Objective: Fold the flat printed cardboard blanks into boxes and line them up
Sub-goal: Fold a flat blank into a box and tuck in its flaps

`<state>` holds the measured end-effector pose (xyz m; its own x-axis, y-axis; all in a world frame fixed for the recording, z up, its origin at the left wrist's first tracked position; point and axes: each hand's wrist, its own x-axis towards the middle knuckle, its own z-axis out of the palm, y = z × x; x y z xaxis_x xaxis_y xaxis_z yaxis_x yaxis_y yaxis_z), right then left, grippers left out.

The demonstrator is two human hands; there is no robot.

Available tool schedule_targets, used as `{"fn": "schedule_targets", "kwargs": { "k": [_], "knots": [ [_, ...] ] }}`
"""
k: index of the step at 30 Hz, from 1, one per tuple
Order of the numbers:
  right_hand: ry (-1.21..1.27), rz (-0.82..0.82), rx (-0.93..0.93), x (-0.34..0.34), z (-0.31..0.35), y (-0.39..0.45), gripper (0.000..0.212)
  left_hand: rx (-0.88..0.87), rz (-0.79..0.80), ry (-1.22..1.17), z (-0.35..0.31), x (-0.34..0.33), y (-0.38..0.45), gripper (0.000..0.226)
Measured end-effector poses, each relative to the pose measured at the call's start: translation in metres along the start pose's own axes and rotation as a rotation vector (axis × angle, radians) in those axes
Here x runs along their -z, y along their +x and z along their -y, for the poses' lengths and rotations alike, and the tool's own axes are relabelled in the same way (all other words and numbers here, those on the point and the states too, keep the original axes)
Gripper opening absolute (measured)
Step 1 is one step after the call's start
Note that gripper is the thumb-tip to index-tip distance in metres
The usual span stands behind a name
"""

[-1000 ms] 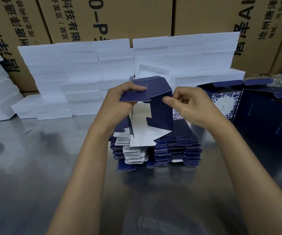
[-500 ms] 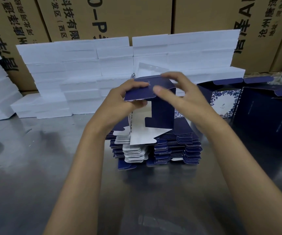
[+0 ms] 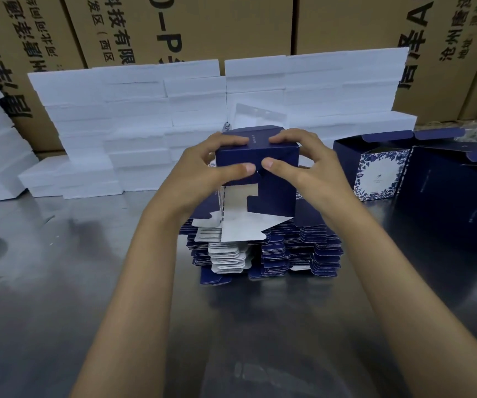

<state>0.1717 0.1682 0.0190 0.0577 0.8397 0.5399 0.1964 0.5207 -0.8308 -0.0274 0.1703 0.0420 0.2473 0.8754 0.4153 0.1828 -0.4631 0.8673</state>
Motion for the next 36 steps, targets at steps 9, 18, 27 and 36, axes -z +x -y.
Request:
{"fn": "schedule_targets", "kwargs": {
  "k": [9, 18, 27, 36],
  "knots": [
    [0.049, -0.046, 0.041, -0.007, 0.005, -0.001, 0.016, -0.041, -0.201, -0.173, 0.004, -0.024, 0.007, 0.025],
    [0.108, -0.043, 0.058, -0.006, 0.005, 0.002, 0.017, -0.053, -0.199, -0.119, -0.001, -0.023, 0.006, 0.021],
    [0.081, 0.007, 0.039, 0.001, 0.007, -0.002, 0.019, -0.002, -0.153, -0.119, 0.0, -0.011, 0.003, 0.023],
    [0.092, -0.051, 0.017, 0.007, 0.004, 0.002, 0.018, -0.042, -0.201, -0.091, 0.002, -0.01, 0.003, 0.021]
  ]
}}
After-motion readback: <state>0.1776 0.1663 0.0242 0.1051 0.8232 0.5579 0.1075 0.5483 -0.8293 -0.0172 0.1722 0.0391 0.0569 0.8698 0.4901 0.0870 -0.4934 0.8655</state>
